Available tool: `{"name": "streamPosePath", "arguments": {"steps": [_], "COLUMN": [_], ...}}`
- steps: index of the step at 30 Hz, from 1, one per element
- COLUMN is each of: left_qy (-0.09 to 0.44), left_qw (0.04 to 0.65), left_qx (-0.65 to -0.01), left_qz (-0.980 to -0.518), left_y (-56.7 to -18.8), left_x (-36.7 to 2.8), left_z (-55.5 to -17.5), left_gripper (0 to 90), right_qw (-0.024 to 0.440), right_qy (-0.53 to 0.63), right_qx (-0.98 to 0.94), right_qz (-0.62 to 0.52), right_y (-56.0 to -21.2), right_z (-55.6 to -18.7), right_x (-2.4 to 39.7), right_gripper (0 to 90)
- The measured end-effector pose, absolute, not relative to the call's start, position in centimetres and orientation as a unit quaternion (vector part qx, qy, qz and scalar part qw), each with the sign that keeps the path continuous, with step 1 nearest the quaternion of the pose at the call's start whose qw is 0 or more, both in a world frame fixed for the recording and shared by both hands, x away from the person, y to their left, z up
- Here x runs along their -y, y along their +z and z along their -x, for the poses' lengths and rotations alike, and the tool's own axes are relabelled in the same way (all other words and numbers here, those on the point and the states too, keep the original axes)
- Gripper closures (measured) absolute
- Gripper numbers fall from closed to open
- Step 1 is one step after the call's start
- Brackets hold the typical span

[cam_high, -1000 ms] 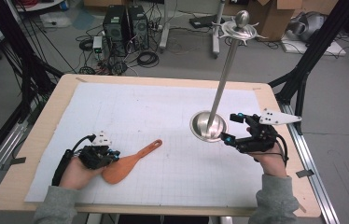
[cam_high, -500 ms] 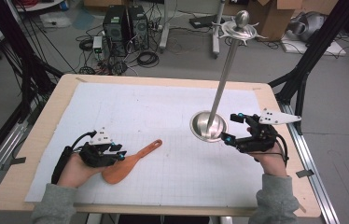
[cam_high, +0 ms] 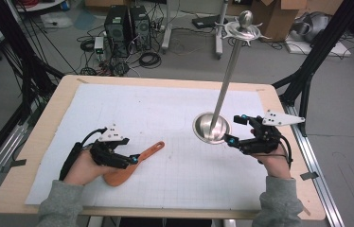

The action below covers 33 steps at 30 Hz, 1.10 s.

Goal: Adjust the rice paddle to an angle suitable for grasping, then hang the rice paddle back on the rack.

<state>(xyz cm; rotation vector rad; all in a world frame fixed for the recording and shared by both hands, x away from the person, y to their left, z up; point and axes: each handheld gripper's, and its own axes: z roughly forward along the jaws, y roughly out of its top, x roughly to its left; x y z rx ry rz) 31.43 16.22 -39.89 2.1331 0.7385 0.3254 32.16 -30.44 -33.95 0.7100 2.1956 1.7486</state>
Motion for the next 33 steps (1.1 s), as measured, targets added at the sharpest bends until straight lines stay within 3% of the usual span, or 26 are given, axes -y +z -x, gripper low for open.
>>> {"name": "streamPosePath", "arguments": {"steps": [11, 33], "left_qy": [0.124, 0.113], "left_qw": [0.408, 0.38], "left_qx": [-0.285, -0.298], "left_qz": [-0.859, -0.868], "left_y": [-39.6, -40.7], "left_x": [-14.0, -13.3], "left_z": [-32.7, -34.1], "left_gripper": [22.7, 23.3], "right_qw": [0.123, 0.125], "right_qy": [0.6, 0.589], "right_qx": [-0.752, -0.759], "right_qz": [-0.244, -0.248], "right_y": [-33.9, -34.0], "right_z": [-32.1, -31.1], "right_x": [30.6, 31.4], "right_gripper": [13.9, 13.8]}}
